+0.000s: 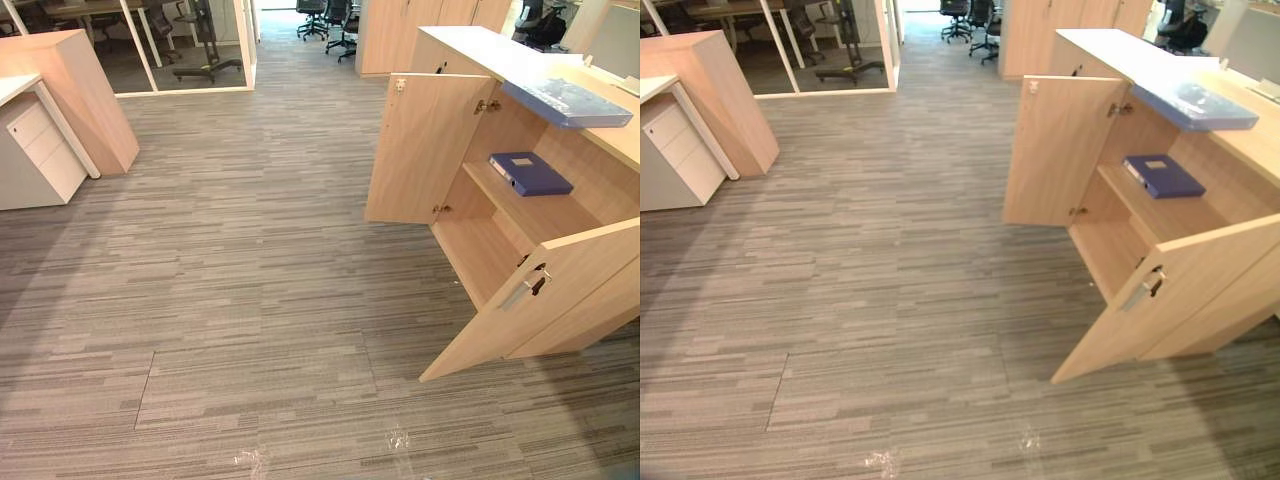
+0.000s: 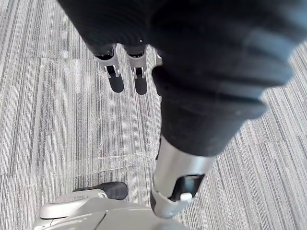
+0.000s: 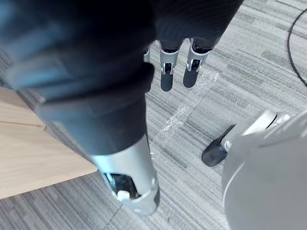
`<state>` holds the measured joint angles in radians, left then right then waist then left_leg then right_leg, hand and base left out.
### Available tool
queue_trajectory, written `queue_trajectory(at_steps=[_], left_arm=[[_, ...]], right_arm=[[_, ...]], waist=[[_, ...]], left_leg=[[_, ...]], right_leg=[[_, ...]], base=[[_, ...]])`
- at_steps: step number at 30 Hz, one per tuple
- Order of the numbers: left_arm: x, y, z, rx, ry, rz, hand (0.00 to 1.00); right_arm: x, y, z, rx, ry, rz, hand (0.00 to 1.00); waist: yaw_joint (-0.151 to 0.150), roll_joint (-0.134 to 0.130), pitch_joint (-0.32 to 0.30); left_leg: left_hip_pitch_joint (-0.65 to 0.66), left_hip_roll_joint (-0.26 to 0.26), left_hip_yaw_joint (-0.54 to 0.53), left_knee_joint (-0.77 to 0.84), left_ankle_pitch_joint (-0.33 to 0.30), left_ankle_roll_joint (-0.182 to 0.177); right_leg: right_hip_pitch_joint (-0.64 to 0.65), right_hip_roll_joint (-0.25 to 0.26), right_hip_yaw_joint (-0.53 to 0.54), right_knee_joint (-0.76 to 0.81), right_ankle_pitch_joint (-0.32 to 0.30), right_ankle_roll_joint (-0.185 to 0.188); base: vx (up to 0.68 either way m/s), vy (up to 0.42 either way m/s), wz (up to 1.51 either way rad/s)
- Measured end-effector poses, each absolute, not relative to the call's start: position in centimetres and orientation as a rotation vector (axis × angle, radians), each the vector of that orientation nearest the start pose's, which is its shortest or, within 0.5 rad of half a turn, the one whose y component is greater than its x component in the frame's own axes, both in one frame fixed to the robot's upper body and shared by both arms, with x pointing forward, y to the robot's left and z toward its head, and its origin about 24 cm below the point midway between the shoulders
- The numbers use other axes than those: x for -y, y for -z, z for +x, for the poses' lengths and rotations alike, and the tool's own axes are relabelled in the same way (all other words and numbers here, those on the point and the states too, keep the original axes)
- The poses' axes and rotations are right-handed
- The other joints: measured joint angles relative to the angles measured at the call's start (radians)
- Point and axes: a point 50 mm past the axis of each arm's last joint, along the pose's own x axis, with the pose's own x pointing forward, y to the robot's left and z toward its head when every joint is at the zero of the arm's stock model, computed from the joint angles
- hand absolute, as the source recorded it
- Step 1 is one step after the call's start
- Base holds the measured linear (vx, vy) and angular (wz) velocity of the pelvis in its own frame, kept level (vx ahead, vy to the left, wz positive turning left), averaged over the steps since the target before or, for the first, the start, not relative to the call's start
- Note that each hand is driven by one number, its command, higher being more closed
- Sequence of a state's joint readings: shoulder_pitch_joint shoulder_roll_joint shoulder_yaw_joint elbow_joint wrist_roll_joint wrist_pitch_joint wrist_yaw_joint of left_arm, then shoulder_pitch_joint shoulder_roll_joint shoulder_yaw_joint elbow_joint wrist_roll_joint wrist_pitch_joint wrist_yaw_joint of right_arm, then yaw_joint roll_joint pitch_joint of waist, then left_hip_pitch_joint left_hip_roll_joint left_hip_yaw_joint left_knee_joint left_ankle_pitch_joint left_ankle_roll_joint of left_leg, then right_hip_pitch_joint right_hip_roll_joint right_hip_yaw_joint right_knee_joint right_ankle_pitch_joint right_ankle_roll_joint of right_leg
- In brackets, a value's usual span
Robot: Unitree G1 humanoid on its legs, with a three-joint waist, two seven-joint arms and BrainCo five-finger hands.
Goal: Walk over to the cabinet, pick up the folder, carry it to the office cabinet, place the folder inside the office cabinet, then close the office cabinet door
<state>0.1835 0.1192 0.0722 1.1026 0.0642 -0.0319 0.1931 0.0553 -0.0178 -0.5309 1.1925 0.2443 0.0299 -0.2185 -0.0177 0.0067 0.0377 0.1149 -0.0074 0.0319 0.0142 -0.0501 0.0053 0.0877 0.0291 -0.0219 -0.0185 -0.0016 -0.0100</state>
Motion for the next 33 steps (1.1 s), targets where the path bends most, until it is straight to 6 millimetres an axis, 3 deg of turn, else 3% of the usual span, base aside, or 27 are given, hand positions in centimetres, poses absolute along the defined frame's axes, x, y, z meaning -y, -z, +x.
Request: queue_trajectory(at_steps=[5,33], left_arm=[[-21.7,16.7,4.2,-1.234,-0.291,0.206,0.00],[-21.7,16.6,4.6,-1.203,-0.299,0.283,0.00]], right_arm=[[20.5,17.2,6.0,-1.238,0.768,0.373,0.00],[20.4,17.2,6.4,-1.242,0.769,0.334,0.00]], waist=[[0.001,0.000,0.005],[0.001,-0.003,0.018]], left_leg=[[0.008,0.002,0.003,-0.006,0.000,-0.001],[0.009,0.003,0.003,-0.015,-0.001,-0.002]], right_leg=[[0.006,0.002,0.001,-0.003,-0.002,0.003],[0.005,0.003,0.000,-0.009,-0.001,0.002]], base=[[-0.01,-0.002,0.00],[0.00,0.000,0.00]])
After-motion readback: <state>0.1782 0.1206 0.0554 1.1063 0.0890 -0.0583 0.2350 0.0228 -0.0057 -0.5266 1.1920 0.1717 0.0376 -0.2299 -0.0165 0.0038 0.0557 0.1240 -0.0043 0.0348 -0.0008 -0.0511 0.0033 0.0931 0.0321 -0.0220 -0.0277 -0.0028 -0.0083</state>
